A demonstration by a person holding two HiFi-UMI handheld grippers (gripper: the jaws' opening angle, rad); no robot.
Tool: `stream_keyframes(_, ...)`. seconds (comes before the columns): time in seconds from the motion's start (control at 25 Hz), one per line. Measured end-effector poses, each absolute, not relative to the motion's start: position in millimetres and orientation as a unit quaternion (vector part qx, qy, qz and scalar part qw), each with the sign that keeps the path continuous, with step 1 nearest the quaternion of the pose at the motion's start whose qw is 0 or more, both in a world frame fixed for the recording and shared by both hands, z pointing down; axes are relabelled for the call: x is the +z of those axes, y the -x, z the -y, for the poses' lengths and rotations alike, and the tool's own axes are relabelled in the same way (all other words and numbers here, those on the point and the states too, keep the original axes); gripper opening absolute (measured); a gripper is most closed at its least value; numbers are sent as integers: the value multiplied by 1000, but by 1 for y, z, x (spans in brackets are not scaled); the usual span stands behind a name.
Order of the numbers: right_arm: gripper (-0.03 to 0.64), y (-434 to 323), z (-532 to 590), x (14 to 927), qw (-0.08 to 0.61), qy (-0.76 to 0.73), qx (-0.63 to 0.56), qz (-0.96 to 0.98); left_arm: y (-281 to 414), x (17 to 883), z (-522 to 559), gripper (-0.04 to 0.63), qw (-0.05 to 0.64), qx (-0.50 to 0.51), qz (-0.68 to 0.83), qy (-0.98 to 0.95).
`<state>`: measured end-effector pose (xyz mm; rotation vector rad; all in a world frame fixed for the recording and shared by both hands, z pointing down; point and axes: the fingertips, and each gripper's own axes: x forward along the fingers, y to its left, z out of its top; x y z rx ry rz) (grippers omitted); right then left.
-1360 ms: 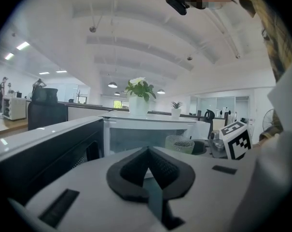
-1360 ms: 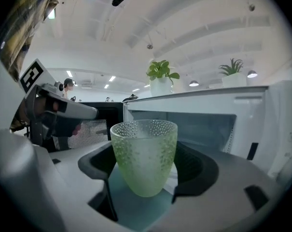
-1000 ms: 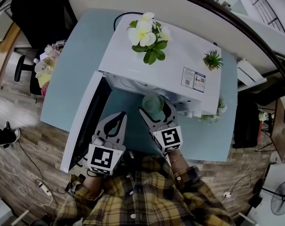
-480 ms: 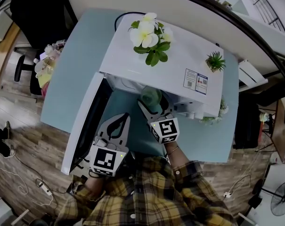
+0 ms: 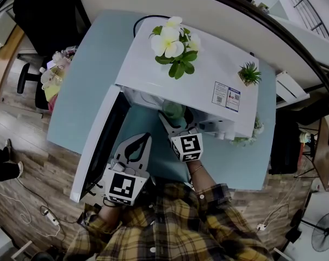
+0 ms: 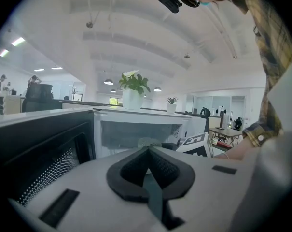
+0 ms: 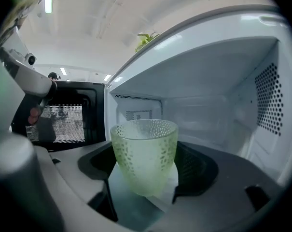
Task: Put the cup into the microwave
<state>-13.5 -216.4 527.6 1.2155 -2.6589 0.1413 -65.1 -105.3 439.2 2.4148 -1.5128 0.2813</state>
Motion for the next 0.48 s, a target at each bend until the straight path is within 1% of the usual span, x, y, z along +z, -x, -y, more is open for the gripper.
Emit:
stream_keyframes(0.32,368,13,227,526,84,-429,33,899,66,438,105,-11,137,93,531,-831)
stream_keyframes(0.48,370,15,230,527,83,-421,42,902,66,437,104,-11,135,93,533,-830)
